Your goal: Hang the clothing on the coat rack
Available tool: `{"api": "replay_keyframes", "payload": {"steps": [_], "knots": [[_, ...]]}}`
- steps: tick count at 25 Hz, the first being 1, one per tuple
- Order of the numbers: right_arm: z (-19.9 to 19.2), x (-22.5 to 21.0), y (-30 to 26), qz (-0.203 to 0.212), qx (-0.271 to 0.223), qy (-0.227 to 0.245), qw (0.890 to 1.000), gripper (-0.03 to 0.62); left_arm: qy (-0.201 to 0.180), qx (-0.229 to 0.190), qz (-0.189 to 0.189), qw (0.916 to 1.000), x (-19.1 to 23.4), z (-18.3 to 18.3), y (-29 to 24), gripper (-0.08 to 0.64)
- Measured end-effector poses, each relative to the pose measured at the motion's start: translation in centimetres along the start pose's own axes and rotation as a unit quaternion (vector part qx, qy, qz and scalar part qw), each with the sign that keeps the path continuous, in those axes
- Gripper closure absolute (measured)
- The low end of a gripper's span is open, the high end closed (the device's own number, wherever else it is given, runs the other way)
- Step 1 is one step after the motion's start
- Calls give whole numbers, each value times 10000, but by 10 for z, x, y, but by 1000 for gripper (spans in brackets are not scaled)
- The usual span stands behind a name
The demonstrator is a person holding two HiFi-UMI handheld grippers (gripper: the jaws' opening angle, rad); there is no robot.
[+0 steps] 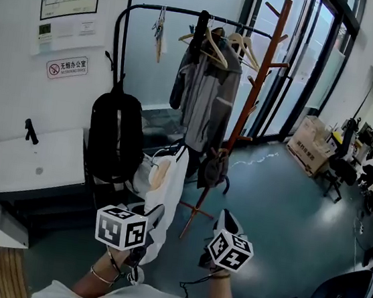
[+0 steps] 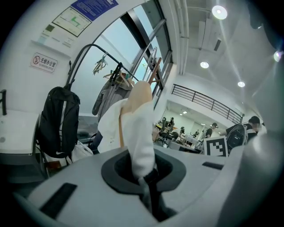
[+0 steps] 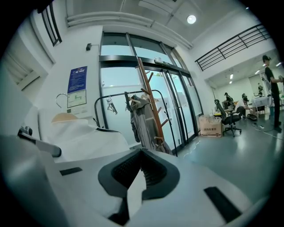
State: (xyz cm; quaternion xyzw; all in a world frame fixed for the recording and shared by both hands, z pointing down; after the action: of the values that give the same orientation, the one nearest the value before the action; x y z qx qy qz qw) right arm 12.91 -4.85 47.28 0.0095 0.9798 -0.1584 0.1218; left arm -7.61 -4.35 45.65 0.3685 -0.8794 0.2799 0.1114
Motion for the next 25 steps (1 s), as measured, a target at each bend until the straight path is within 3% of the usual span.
{"api": "replay_keyframes", "payload": {"steps": [14,25], "knots": [[-2,-31,-45,14,210,-218,9995,569,109,-18,159,9998,17,25,-35,534],[13,-52,-79,-161,190,-179,9995,569,123,-115,42,9998,35,53,-74,534]]}}
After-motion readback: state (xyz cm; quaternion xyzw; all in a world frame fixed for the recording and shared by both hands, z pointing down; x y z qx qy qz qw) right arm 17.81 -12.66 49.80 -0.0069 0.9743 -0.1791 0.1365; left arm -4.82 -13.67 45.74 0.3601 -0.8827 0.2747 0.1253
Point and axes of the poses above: the fingertips, and each gripper's own axes: y backward along the fingers, x to its left, z out of its top, the point moved 1 cm from there along y, backward along the fingers, and after that the axes turned 7 degrees about x, right-handed, at the moved point
